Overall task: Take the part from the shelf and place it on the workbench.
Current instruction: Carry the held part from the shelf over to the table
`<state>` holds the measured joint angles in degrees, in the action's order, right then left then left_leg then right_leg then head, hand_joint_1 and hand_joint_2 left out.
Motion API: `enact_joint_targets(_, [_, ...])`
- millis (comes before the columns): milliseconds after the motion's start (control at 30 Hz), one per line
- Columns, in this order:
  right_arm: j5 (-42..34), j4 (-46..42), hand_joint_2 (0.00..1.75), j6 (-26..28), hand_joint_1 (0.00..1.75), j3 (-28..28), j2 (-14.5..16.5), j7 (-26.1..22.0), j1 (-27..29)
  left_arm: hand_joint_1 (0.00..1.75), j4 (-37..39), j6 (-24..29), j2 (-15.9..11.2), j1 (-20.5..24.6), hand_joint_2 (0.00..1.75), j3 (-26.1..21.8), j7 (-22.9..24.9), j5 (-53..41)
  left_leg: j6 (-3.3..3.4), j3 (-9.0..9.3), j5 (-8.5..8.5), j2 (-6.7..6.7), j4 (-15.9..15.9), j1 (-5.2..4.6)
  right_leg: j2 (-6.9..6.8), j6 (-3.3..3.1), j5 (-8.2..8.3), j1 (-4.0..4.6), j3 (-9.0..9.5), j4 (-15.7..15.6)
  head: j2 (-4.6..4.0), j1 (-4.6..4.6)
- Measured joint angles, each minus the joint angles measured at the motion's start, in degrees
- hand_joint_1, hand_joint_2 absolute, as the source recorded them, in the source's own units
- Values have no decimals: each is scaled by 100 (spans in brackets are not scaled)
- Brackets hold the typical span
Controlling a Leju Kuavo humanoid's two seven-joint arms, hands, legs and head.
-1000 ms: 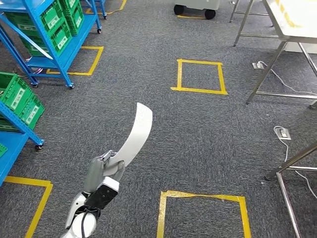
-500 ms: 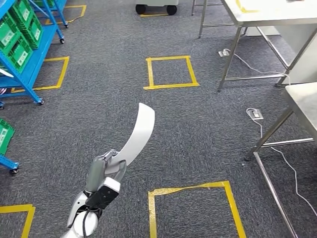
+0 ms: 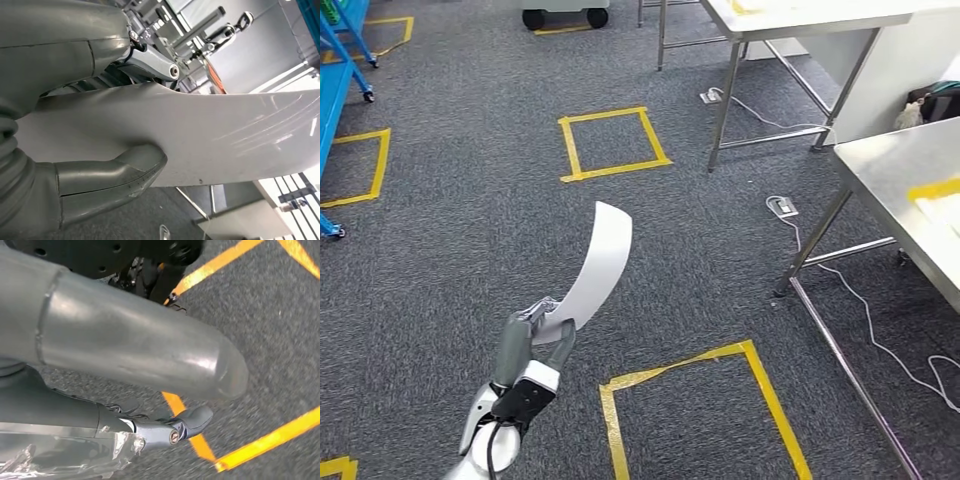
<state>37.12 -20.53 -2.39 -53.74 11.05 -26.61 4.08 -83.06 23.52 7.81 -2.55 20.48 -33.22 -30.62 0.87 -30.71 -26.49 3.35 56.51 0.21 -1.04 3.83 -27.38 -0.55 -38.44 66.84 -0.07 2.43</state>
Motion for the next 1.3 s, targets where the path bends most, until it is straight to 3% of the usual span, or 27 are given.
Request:
enact_joint_targets(67, [56, -23, 0, -9, 0, -33, 21, 1, -16, 145, 1, 16, 1, 19, 175, -2, -26, 25, -52, 26, -31, 100, 14, -30, -183, -53, 199, 24, 393, -656, 0, -7])
enact_joint_targets(100, [88, -31, 0, -14, 0, -56, 33, 1, -25, 145, 1, 21, 3, 32, 175, -3, -37, 35, -80, 36, -37, 145, 18, -44, -226, -89, 223, 39, 468, -789, 0, -12])
enact_joint_targets(200, [150, -47, 0, -21, 0, -130, 53, 1, -17, 145, 4, 25, 23, 67, 175, -3, -63, 67, -166, 51, -60, 218, 23, -38, -80, -203, 243, 53, 443, -820, 0, -19])
enact_joint_targets(267, [161, -59, 0, -20, 0, -156, 57, 1, -11, 145, 5, 26, 36, 85, 175, -4, -77, 74, -220, -56, -261, 20, 289, -19, 34, -270, 269, 29, 443, -843, 0, -34])
enact_joint_targets(333, [166, -72, 0, -22, 0, -168, 58, 1, -23, 145, 13, 26, 34, 89, 175, -4, -89, 77, -238, -406, -629, -228, 1023, -11, 162, -307, 286, 19, 429, -848, 0, -58])
enact_joint_targets(367, [172, -77, 0, -25, 0, -173, 58, 1, -29, 145, 22, 26, 29, 86, 175, -4, -92, 78, -238, -607, -770, -279, 1412, -12, 236, -318, 293, 21, 418, -848, 0, -62])
enact_joint_targets(400, [183, -79, 0, -30, 0, -177, 59, 1, -29, 145, 33, 26, 25, 83, 175, -4, -94, 80, -235, -750, -817, -301, 1663, -12, 313, -323, 300, 23, 408, -847, 0, -65])
enact_joint_targets(433, [203, -80, 0, -36, 0, -186, 60, 1, -27, 145, 44, 26, 21, 82, 175, -4, -99, 81, -227, -791, -744, -311, 1698, -12, 392, -320, 308, 22, 401, -847, 0, -64])
enact_joint_targets(500, [268, -85, 0, -50, 0, -221, 61, 0, -21, 145, 54, 24, 19, 95, 175, -4, -114, 86, -208, -542, -336, -374, 1130, -1, 554, -295, 330, 12, 398, -846, 0, -65])
enact_joint_targets(567, [361, -96, 0, -74, 0, -257, 64, -11, -26, 145, 55, -12, 22, 131, 175, -4, -138, 111, -201, -186, -33, -600, 365, 27, 703, -244, 355, 14, 368, -832, 0, -64])
enact_joint_targets(633, [469, -104, 0, -105, 0, -284, 65, -39, -31, 145, 61, -112, 26, 179, 175, -5, -169, 167, -177, -67, 6, -726, 64, 29, 815, -175, 393, 6, 310, -838, 0, -64])
enact_joint_targets(667, [526, -106, 0, -120, 0, -301, 64, -56, -27, 145, 68, -180, 28, 205, 175, -5, -183, 195, -147, -73, 16, -679, 50, 20, 868, -137, 416, -11, 273, -857, 0, -63])
enact_joint_targets(700, [585, -107, 0, -132, 0, -326, 64, -73, -19, 145, 75, -254, 31, 236, 175, -4, -195, 220, -106, -75, 35, -620, 36, 17, 864, -106, 426, -22, 244, -859, 0, -64])
enact_joint_targets(767, [707, -105, 0, -139, 0, -378, 64, -99, -17, 145, 90, -379, 40, 298, 175, -3, -211, 252, -28, -71, 67, -493, 9, 22, 610, -65, 282, -12, 104, -636, 0, -36])
enact_joint_targets(833, [835, -102, 0, -124, 0, -404, 64, -116, -47, 145, 106, -462, 41, 327, 175, -7, -218, 266, 12, -72, 71, -347, 1, 14, 258, -37, -98, 5, -220, 69, 0, -8])
enact_joint_targets(900, [946, -98, 0, -92, 0, -408, 62, -127, -81, 145, 135, -517, 33, 331, 175, -11, -219, 272, 21, -75, 65, -184, 3, 0, 152, -13, -375, 0, -534, 764, 0, -5])
enact_joint_targets(933, [991, -96, 0, -73, 0, -411, 59, -135, -88, 145, 153, -540, 32, 336, 175, -11, -219, 274, 18, -73, 59, -119, 3, -2, 141, -9, -361, -1, -548, 833, 0, -4])
enact_joint_targets(967, [1032, -95, 0, -55, 0, -414, 54, -146, -90, 145, 169, -561, 32, 345, 175, -11, -219, 277, 9, -68, 51, -68, 4, -3, 132, -11, -250, -1, -440, 669, 0, -5])
enact_joint_targets(1033, [1104, -93, 0, -32, 0, -425, 42, -174, -91, 145, 191, -590, 33, 376, 175, -11, -220, 283, -25, -47, 27, -1, 8, -2, 67, -27, 69, 0, 33, -144, 0, -4])
enact_joint_targets(1100, [1154, -84, 0, -27, 0, -440, 36, -199, -99, 145, 199, -604, 35, 413, 175, -13, -221, 292, -79, -37, 5, 42, 16, -22, 10, -80, 214, 16, 397, -741, 0, -14])
enact_joint_targets(1200, [1186, -60, 0, -26, 0, -461, 34, -213, -106, 145, 211, -632, 44, 447, 175, -11, -228, 302, -177, -23, -2, 63, 1, -26, 35, -199, 196, 45, 467, -825, 0, -20])
enact_joint_targets(1267, [1190, -51, 0, -21, 0, -477, 30, -218, -110, 145, 215, -641, 47, 460, 175, -10, -232, 302, -244, -62, -100, -33, 130, -11, 68, -273, 191, 27, 502, -847, 0, -34])
enact_joint_targets(1300, [1191, -50, 0, -18, 0, -484, 27, -220, -119, 145, 217, -643, 46, 465, 175, -10, -233, 302, -267, -168, -223, -112, 358, -6, 85, -303, 189, 14, 523, -858, 0, -46])
